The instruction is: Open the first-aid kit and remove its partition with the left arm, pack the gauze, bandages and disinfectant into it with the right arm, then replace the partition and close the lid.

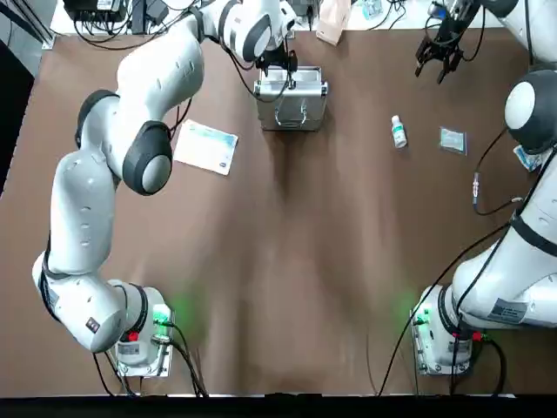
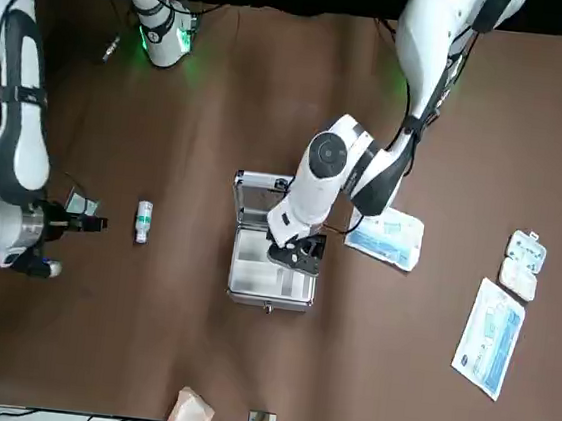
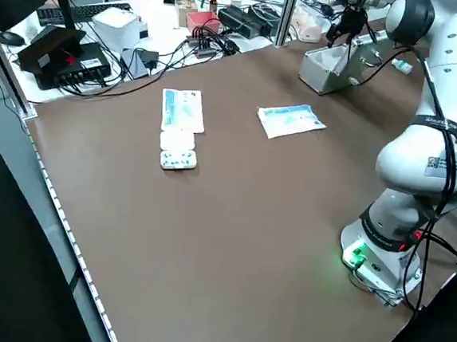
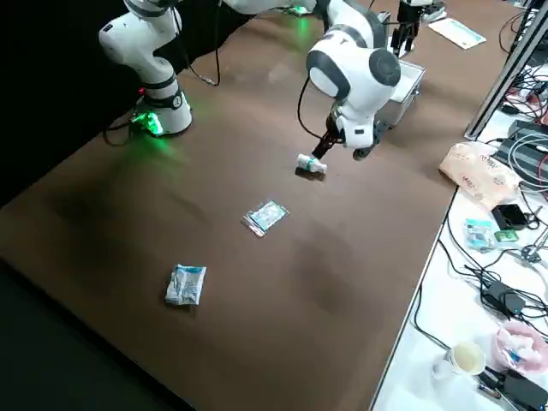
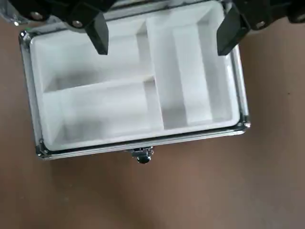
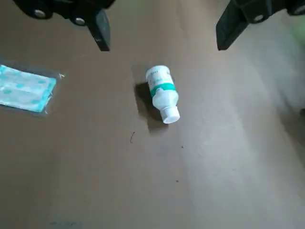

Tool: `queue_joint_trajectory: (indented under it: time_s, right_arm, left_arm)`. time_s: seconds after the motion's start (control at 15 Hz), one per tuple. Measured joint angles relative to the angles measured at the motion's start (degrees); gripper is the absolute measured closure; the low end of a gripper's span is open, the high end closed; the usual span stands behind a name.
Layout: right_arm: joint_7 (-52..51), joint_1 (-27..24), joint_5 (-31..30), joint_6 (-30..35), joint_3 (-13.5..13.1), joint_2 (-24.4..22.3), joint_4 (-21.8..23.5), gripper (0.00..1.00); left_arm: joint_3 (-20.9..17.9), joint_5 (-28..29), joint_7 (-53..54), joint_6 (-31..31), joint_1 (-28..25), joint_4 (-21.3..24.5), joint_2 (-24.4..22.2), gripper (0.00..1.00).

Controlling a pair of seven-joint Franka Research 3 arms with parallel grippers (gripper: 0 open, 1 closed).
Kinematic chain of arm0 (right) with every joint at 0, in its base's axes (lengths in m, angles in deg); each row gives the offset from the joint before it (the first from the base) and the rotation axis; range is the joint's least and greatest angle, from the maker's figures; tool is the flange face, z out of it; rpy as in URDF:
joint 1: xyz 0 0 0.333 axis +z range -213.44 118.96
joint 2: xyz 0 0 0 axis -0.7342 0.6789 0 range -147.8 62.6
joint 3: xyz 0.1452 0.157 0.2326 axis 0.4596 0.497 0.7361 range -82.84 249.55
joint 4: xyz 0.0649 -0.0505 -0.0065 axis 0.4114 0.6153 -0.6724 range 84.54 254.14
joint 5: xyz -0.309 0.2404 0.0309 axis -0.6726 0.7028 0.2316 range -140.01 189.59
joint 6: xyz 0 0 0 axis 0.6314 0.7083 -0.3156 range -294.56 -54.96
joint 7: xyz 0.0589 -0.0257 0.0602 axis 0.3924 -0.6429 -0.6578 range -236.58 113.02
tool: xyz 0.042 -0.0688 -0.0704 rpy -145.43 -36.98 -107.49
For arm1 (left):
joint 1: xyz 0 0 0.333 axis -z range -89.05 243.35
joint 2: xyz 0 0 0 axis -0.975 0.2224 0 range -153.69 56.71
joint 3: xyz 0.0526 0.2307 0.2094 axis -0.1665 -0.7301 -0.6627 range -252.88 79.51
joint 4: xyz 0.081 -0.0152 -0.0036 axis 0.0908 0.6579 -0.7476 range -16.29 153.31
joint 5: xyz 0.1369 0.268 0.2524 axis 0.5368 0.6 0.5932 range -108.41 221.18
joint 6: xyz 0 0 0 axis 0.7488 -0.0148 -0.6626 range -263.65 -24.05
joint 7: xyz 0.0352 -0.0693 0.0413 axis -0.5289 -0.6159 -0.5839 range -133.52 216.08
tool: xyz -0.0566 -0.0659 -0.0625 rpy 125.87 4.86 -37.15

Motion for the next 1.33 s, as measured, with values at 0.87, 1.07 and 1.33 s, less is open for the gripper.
queue_joint_trajectory:
  time_s: [0.87,1.07,1.33]
  right_arm:
    - [-2.99,4.96,-1.3,-16.23,0.46,-0.93,18.29,0.06]
    - [-5.4,5.07,-3.63,-16.6,0.37,-0.9,19.37,0.07]
    - [-7.18,5.08,-3.87,-18.23,0.16,-0.2,20.35,0.11]
  left_arm:
    - [0.17,0.0,-4.2,-1.95,0.26,-0.65,4.66,0.02]
    - [0.18,0.0,-4.22,-2.0,0.34,-0.73,4.94,0.04]
    - [0.19,0.0,-4.23,-2.0,0.37,-0.73,5.02,0.1]
